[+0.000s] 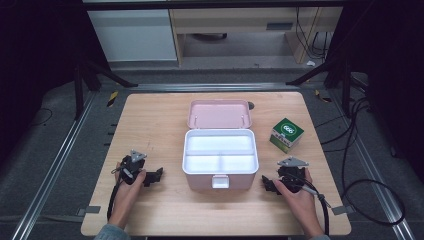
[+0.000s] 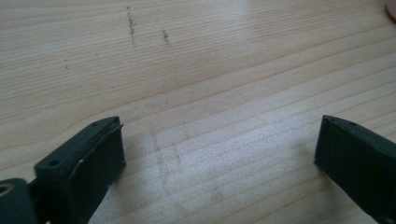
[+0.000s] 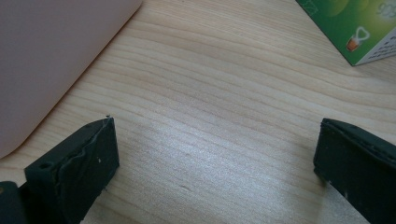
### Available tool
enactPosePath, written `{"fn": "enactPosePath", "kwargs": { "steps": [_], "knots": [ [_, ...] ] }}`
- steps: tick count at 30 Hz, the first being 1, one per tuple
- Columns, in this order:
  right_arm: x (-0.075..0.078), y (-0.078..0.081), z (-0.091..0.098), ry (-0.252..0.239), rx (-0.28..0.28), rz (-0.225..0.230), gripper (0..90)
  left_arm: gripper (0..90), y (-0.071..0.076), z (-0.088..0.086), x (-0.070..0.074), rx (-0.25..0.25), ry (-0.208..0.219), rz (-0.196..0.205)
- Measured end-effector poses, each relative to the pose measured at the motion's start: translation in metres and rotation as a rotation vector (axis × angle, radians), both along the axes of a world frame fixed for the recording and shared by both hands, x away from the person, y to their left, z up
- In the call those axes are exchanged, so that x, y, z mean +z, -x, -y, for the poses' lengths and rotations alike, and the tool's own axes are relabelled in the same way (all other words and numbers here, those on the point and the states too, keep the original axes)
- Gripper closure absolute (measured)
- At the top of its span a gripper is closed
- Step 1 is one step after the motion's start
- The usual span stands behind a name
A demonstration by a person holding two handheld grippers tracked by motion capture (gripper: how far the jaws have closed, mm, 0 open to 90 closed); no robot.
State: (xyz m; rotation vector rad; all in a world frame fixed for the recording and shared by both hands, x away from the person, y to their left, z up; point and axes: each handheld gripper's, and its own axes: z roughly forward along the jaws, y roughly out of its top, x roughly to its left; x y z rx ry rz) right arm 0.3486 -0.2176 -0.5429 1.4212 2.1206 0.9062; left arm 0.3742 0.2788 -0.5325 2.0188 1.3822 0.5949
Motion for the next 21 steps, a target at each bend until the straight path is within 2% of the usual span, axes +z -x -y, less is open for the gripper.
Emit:
{"fn": "enactPosePath", "kwargs": {
  "steps": [2, 5, 6, 8, 9, 11, 14, 15, 16, 17, 19, 20, 21],
  "knots": [
    [0.000, 0.000, 0.000, -0.001, 0.002, 0.001, 0.6, 2.7, 0.003, 0.001, 0.001, -0.010, 0.002, 0.009],
    [0.001, 0.002, 0.002, -0.008, 0.001, 0.004, 7.6, 2.3, 0.012, 0.003, 0.005, -0.023, 0.015, 0.045],
    [0.005, 0.004, 0.005, -0.044, 0.004, 0.006, 5.3, 2.2, 0.016, 0.004, 0.005, -0.036, 0.012, 0.057],
    [0.007, 0.007, 0.006, -0.059, 0.008, 0.006, 5.7, 2.2, 0.025, 0.008, 0.008, -0.065, -0.005, 0.063],
    [0.012, 0.014, 0.006, -0.065, 0.037, 0.018, 5.3, 2.5, 0.030, 0.011, 0.010, -0.085, -0.011, 0.055],
    [0.014, 0.017, 0.005, -0.063, 0.048, 0.022, 5.7, 3.2, 0.039, 0.016, 0.013, -0.101, -0.003, 0.057],
    [0.023, 0.031, -0.002, -0.028, 0.084, 0.080, 7.4, 3.8, 0.051, 0.027, 0.015, -0.135, 0.000, 0.049],
    [0.023, 0.031, -0.002, -0.028, 0.084, 0.080, 7.4, 3.8, 0.054, 0.030, 0.015, -0.148, -0.003, 0.045],
    [0.024, 0.036, -0.007, -0.017, 0.106, 0.093, 8.0, 3.7, 0.061, 0.041, 0.017, -0.200, -0.023, 0.052],
    [0.024, 0.039, -0.011, -0.008, 0.123, 0.096, 8.3, 3.5, 0.061, 0.041, 0.017, -0.200, -0.023, 0.052],
    [0.025, 0.041, -0.015, -0.003, 0.143, 0.098, 9.6, 3.6, 0.065, 0.050, 0.021, -0.231, -0.033, 0.073],
    [0.025, 0.043, -0.019, -0.004, 0.165, 0.101, 11.3, 3.6, 0.066, 0.053, 0.022, -0.238, -0.030, 0.076],
    [0.026, 0.043, -0.024, -0.047, 0.193, 0.100, 12.8, 3.6, 0.066, 0.058, 0.022, -0.251, -0.024, 0.077]
  ]
}}
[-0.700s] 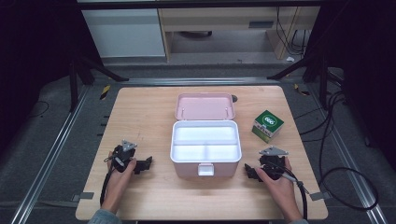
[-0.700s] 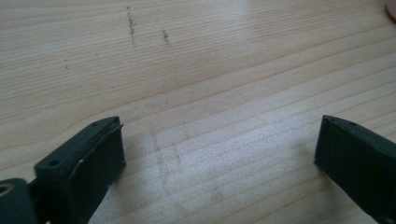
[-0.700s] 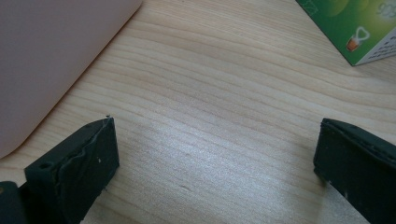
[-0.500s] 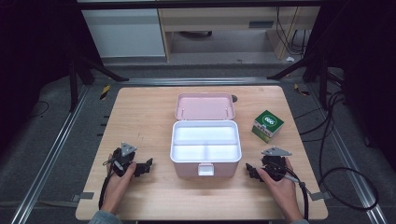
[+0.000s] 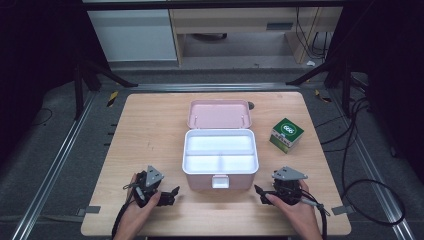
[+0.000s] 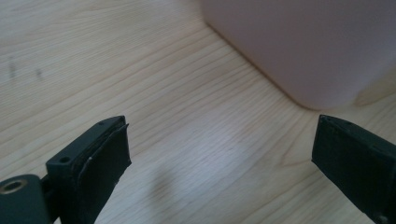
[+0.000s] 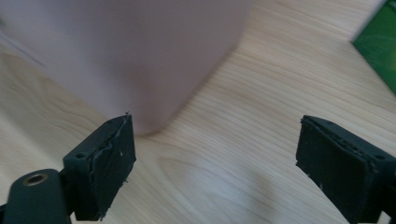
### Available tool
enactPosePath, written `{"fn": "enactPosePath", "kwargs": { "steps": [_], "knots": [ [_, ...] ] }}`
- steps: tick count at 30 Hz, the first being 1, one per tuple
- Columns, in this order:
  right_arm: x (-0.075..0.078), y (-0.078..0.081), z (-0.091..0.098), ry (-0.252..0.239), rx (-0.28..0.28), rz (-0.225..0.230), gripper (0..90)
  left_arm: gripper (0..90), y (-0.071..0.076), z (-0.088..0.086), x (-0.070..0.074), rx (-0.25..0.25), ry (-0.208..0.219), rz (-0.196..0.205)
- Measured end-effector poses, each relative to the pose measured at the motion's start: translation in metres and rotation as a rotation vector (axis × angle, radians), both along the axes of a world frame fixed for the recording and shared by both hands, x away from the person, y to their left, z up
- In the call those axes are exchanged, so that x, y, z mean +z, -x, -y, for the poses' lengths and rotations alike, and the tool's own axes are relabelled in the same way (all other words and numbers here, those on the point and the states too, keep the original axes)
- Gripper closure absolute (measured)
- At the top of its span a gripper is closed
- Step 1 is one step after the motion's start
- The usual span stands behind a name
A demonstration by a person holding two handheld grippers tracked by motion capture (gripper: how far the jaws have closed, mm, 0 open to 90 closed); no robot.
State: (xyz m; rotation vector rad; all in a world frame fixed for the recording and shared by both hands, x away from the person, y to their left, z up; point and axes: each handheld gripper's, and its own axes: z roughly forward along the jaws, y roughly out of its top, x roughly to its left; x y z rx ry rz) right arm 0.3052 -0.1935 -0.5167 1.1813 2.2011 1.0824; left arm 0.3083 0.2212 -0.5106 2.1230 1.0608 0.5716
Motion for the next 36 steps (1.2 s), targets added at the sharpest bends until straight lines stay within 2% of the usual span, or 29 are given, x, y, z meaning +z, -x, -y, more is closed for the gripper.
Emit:
{"fn": "enactPosePath", "kwargs": {
  "steps": [3, 5, 9, 13, 16, 17, 18, 20, 23, 24, 27, 29, 36],
  "knots": [
    [0.001, 0.001, -0.005, 0.005, 0.017, 0.006, 13.1, 3.4, -0.002, 0.006, -0.002, -0.030, 0.015, -0.011],
    [0.000, 0.002, -0.011, 0.004, 0.054, 0.002, 12.6, 4.1, -0.003, 0.012, -0.004, -0.046, 0.027, -0.020],
    [0.000, 0.001, -0.017, 0.009, 0.071, 0.000, 14.8, 4.8, -0.003, 0.021, -0.005, -0.077, 0.020, -0.010],
    [0.001, 0.000, -0.026, 0.005, 0.109, 0.006, 17.8, 6.1, -0.003, 0.033, -0.005, -0.100, 0.029, -0.010],
    [0.001, -0.001, -0.032, -0.003, 0.126, 0.007, 18.9, 9.0, -0.003, 0.044, -0.003, -0.119, 0.065, 0.012],
    [0.002, -0.002, -0.033, -0.002, 0.130, 0.011, 19.0, 9.7, -0.003, 0.044, -0.003, -0.119, 0.065, 0.012],
    [0.002, -0.002, -0.035, -0.005, 0.136, 0.014, 19.4, 11.4, -0.002, 0.046, -0.001, -0.116, 0.094, 0.033],
    [0.002, -0.002, -0.036, -0.004, 0.138, 0.018, 19.9, 13.5, -0.002, 0.046, 0.001, -0.119, 0.109, 0.041],
    [0.003, -0.003, -0.039, -0.012, 0.146, 0.022, 22.5, 17.4, -0.001, 0.047, 0.002, -0.138, 0.132, 0.047],
    [0.003, -0.003, -0.040, -0.006, 0.154, 0.028, 24.1, 21.4, -0.001, 0.047, 0.003, -0.153, 0.147, 0.048],
    [0.005, -0.002, -0.040, -0.010, 0.152, 0.030, 25.8, 25.6, -0.001, 0.049, 0.003, -0.172, 0.151, 0.052],
    [0.006, -0.002, -0.038, -0.021, 0.152, 0.040, 28.9, 25.3, 0.000, 0.052, 0.005, -0.180, 0.131, 0.069],
    [0.007, 0.000, -0.037, -0.009, 0.146, 0.042, 29.7, 22.5, -0.004, 0.057, 0.005, -0.181, 0.126, 0.067]
  ]
}}
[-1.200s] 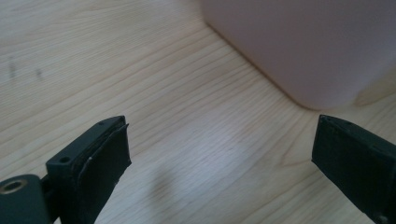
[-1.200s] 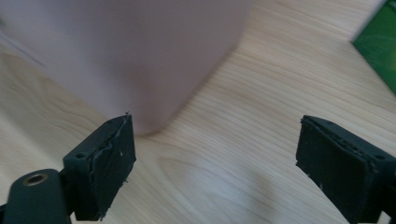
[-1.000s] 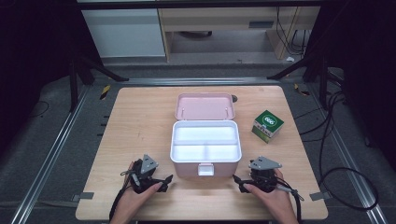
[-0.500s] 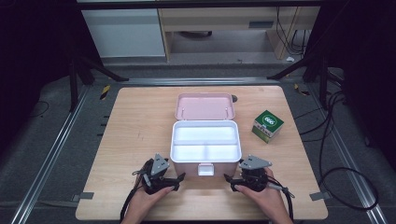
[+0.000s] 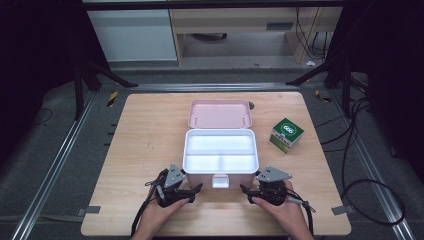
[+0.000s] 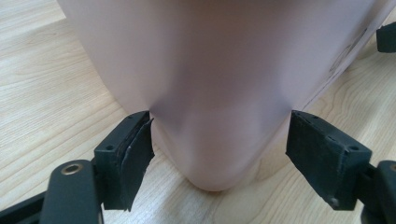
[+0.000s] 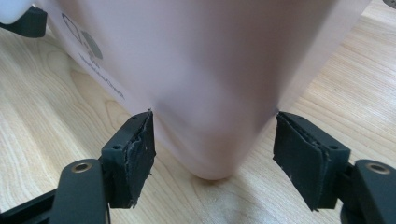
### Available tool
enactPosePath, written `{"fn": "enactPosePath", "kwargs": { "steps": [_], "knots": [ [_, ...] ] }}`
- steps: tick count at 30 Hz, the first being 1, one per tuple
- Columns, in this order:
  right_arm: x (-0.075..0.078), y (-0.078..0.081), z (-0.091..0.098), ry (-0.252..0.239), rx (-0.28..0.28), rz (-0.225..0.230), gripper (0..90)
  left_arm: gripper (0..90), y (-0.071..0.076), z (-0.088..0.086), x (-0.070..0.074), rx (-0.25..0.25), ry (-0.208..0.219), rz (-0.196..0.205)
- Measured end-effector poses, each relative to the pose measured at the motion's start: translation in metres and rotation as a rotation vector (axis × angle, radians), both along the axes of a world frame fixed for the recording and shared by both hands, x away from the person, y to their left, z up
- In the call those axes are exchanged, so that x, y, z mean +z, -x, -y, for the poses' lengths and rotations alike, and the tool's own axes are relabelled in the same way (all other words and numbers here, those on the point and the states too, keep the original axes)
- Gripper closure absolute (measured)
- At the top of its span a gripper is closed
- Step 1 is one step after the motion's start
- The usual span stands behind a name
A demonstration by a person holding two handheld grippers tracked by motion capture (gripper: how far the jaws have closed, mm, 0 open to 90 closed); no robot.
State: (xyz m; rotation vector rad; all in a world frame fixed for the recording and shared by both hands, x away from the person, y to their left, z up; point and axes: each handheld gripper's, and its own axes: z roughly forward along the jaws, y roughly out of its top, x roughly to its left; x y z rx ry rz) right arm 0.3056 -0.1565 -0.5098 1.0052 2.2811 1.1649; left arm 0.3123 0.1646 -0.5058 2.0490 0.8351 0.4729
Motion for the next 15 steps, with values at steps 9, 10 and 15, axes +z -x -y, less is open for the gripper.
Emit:
{"fn": "enactPosePath", "kwargs": {
  "steps": [9, 10, 15],
  "knots": [
    [0.0001, -0.0005, 0.0100, -0.004, -0.028, -0.005, 30.5, 23.4, -0.0047, 0.0104, -0.0024, -0.010, 0.003, 0.017],
    [0.0001, -0.0004, 0.0105, -0.005, -0.027, -0.004, 30.7, 23.3, -0.0052, 0.0105, -0.0028, -0.008, 0.007, 0.013],
    [0.0003, -0.0006, 0.0104, -0.001, -0.028, -0.003, 30.7, 23.7, -0.0048, 0.0107, -0.0034, -0.004, 0.005, 0.011]
  ]
}}
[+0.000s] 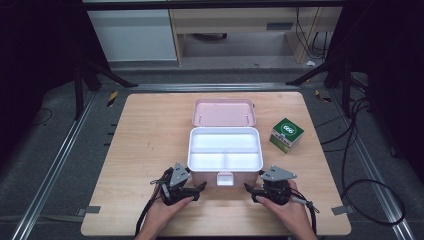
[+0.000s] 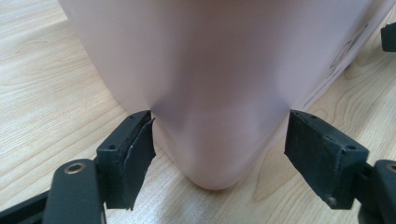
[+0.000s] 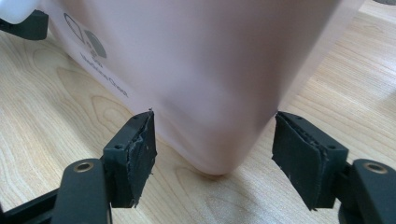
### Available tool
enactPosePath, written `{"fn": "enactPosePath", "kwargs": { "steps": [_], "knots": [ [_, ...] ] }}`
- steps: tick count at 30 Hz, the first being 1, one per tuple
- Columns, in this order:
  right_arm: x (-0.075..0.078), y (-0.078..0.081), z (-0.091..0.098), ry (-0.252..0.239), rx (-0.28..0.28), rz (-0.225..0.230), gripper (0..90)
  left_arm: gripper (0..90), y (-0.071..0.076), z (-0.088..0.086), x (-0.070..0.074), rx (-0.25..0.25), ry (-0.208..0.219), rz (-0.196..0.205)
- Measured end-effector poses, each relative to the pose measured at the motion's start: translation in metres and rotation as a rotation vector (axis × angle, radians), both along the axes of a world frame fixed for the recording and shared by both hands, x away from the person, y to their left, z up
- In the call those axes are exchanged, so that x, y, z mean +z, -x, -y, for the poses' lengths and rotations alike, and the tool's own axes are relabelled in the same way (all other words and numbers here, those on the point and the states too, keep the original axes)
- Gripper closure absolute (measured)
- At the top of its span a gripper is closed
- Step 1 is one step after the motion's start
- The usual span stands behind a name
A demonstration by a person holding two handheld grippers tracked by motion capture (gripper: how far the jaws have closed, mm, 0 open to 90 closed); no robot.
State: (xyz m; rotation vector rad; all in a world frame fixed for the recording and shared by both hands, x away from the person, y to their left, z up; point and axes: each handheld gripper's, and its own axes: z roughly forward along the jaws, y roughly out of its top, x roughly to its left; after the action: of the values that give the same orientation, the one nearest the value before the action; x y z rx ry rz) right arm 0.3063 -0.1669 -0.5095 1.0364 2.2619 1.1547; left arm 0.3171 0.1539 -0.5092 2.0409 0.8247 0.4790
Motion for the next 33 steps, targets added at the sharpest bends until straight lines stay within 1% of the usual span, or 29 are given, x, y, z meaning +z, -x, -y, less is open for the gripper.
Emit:
{"fn": "enactPosePath", "kwargs": {
  "steps": [5, 10, 11, 12, 13, 14, 16, 18, 19, 20, 21, 22, 24, 25, 26, 27, 28, 29, 30, 31, 32, 33],
  "knots": [
    [0.000, 0.000, 0.000, -0.001, 0.000, -0.002, 30.8, 25.0, 0.001, 0.000, 0.000, 0.001, -0.005, 0.001],
    [0.000, 0.000, 0.000, -0.004, 0.002, -0.007, 29.8, 25.4, 0.001, -0.001, -0.001, 0.001, 0.006, -0.004],
    [0.001, 0.000, 0.001, -0.009, 0.007, -0.016, 26.1, 24.6, 0.002, -0.002, -0.001, -0.004, 0.004, -0.016],
    [0.001, 0.000, 0.001, -0.014, 0.016, -0.038, 23.2, 22.1, 0.002, -0.002, -0.001, -0.004, 0.004, -0.016],
    [0.001, 0.000, 0.001, -0.014, 0.016, -0.038, 23.2, 22.1, 0.002, -0.003, -0.002, -0.002, -0.007, -0.021],
    [0.001, 0.000, 0.004, -0.007, 0.027, -0.061, 20.2, 16.0, 0.003, -0.005, -0.002, 0.002, -0.021, -0.030],
    [0.001, 0.000, 0.005, -0.003, 0.028, -0.067, 18.5, 14.4, 0.004, -0.009, -0.003, 0.009, -0.035, -0.042],
    [0.002, 0.000, 0.010, 0.012, 0.032, -0.077, 16.2, 10.5, 0.004, -0.016, -0.002, 0.021, -0.051, -0.058],
    [0.005, -0.002, 0.018, 0.001, 0.043, -0.095, 15.6, 7.4, 0.003, -0.019, -0.002, 0.029, -0.056, -0.071],
    [0.005, -0.002, 0.018, 0.001, 0.043, -0.095, 14.6, 7.4, 0.003, -0.022, -0.002, 0.040, -0.060, -0.082],
    [0.006, -0.003, 0.020, 0.011, 0.042, -0.098, 14.4, 5.8, 0.001, -0.027, -0.002, 0.061, -0.072, -0.095],
    [0.007, -0.004, 0.023, 0.025, 0.043, -0.099, 16.6, 4.1, -0.001, -0.032, -0.003, 0.083, -0.081, -0.109],
    [0.012, -0.005, 0.031, 0.044, 0.052, -0.102, 18.8, 4.4, -0.005, -0.043, -0.004, 0.110, -0.096, -0.137],
    [0.015, -0.006, 0.035, 0.044, 0.055, -0.109, 19.3, 4.4, -0.008, -0.050, -0.005, 0.127, -0.108, -0.143],
    [0.024, -0.009, 0.045, 0.057, 0.061, -0.109, 20.1, 4.4, -0.010, -0.056, -0.006, 0.143, -0.115, -0.147],
    [0.024, -0.009, 0.045, 0.057, 0.061, -0.109, 20.1, 4.4, -0.012, -0.060, -0.006, 0.156, -0.117, -0.151],
    [0.028, -0.009, 0.047, 0.061, 0.063, -0.107, 20.8, 4.4, -0.014, -0.065, -0.007, 0.173, -0.113, -0.157],
    [0.038, -0.011, 0.056, 0.065, 0.072, -0.105, 24.0, 4.6, -0.017, -0.074, -0.008, 0.201, -0.115, -0.171],
    [0.038, -0.011, 0.056, 0.065, 0.072, -0.105, 24.0, 4.8, -0.017, -0.074, -0.008, 0.201, -0.115, -0.171],
    [0.044, -0.014, 0.059, 0.060, 0.076, -0.109, 24.4, 4.8, -0.019, -0.077, -0.010, 0.216, -0.120, -0.174],
    [0.054, -0.019, 0.065, 0.060, 0.079, -0.115, 24.4, 5.2, -0.019, -0.078, -0.011, 0.224, -0.118, -0.179],
    [0.060, -0.022, 0.068, 0.059, 0.082, -0.117, 24.1, 5.2, -0.020, -0.078, -0.012, 0.227, -0.118, -0.189]
  ]
}}
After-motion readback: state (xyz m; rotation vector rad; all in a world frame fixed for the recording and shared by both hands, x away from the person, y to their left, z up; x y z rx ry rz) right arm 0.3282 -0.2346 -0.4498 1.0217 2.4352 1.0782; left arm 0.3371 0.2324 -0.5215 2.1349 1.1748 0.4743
